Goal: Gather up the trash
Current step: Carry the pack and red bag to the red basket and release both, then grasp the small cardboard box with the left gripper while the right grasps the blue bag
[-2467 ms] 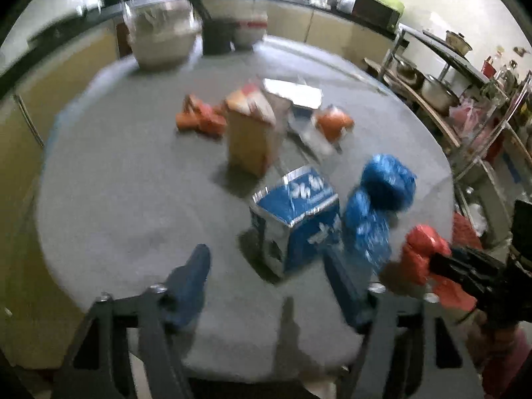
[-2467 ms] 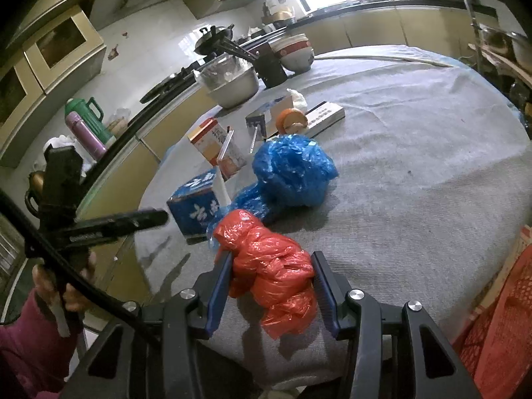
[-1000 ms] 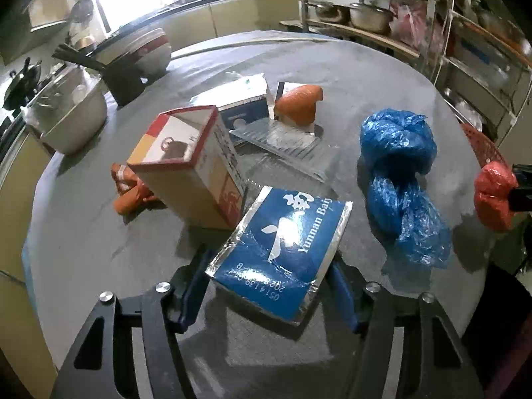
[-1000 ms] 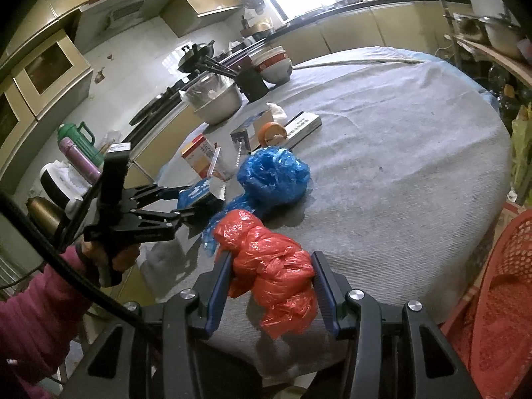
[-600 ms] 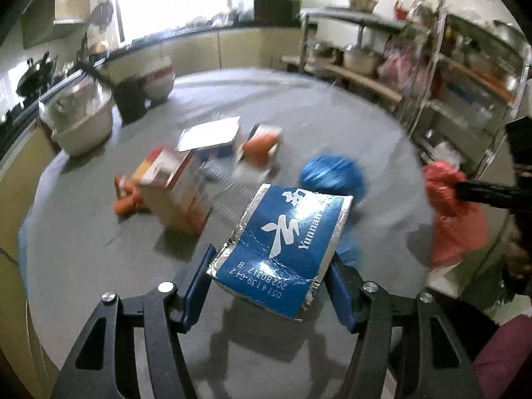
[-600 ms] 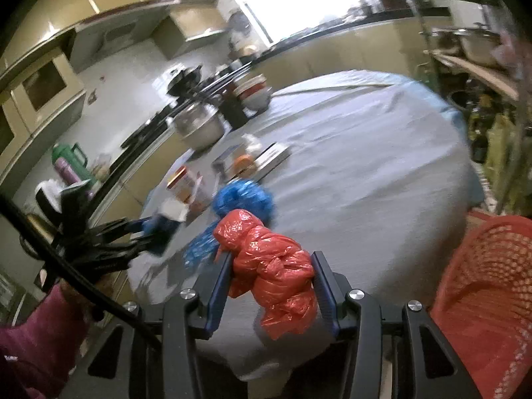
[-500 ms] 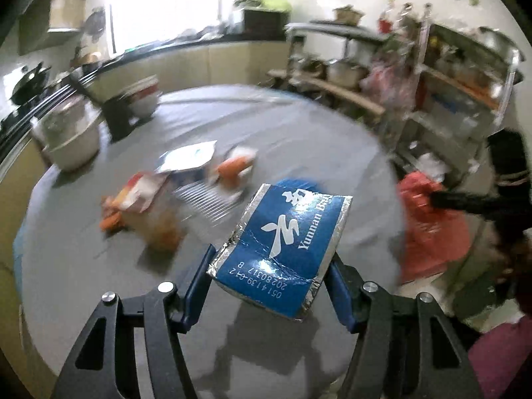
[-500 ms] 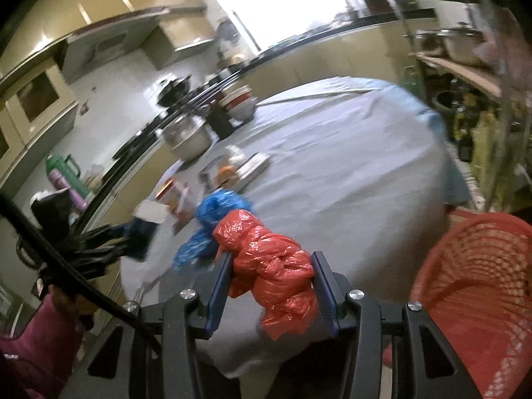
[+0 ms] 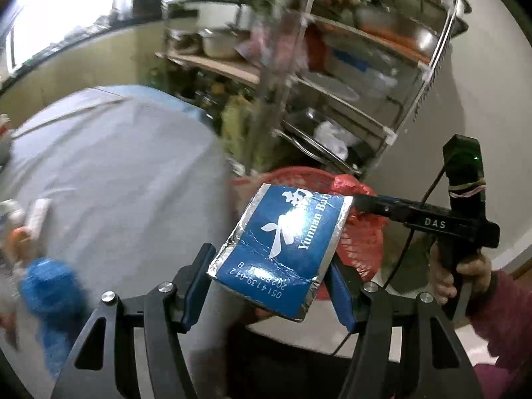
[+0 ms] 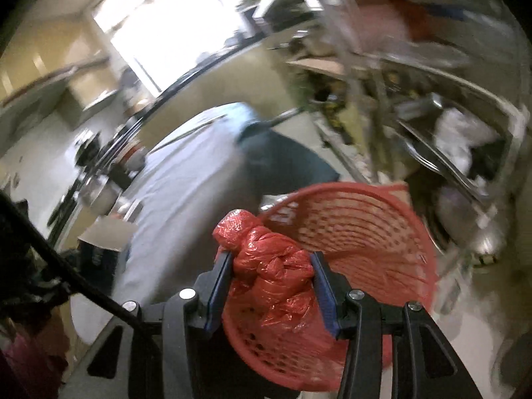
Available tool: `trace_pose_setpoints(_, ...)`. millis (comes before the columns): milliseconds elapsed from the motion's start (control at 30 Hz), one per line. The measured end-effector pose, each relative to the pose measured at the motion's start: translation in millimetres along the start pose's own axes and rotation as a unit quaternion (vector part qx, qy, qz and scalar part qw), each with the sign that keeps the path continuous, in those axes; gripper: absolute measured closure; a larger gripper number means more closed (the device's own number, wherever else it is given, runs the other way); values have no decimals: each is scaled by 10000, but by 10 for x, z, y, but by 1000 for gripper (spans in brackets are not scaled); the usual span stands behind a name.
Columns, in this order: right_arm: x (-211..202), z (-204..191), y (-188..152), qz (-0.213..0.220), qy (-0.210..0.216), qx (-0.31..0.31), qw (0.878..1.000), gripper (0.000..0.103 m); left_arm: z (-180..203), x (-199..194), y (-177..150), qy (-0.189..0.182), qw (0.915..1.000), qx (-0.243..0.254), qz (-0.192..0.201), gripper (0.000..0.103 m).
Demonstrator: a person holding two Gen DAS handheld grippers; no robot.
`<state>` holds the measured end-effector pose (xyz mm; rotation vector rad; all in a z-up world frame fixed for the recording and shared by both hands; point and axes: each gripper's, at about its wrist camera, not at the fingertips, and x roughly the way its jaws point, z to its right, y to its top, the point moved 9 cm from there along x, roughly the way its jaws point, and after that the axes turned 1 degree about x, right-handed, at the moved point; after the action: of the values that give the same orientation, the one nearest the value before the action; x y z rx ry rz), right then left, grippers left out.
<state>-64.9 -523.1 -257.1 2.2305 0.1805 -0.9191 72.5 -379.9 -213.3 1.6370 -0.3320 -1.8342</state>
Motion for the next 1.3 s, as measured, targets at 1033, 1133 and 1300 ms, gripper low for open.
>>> trace_pose_setpoints(1033,630,-1400,-46,-658,1146,-505,9899,34,-2120,-1575,-1285,2913,9254,-2400,335,29)
trace_pose_setpoints(1133,830,-1834,-176,-947,1343,-724,9837,34,-2508,-1868,-1479,3246,9030,-2783,420,29)
trace_pose_setpoints(1300,1203,-2443,-376,-1455,1476,-899,9741,34,-2912,-2027,-1480,3489,8909,-2841,627,26)
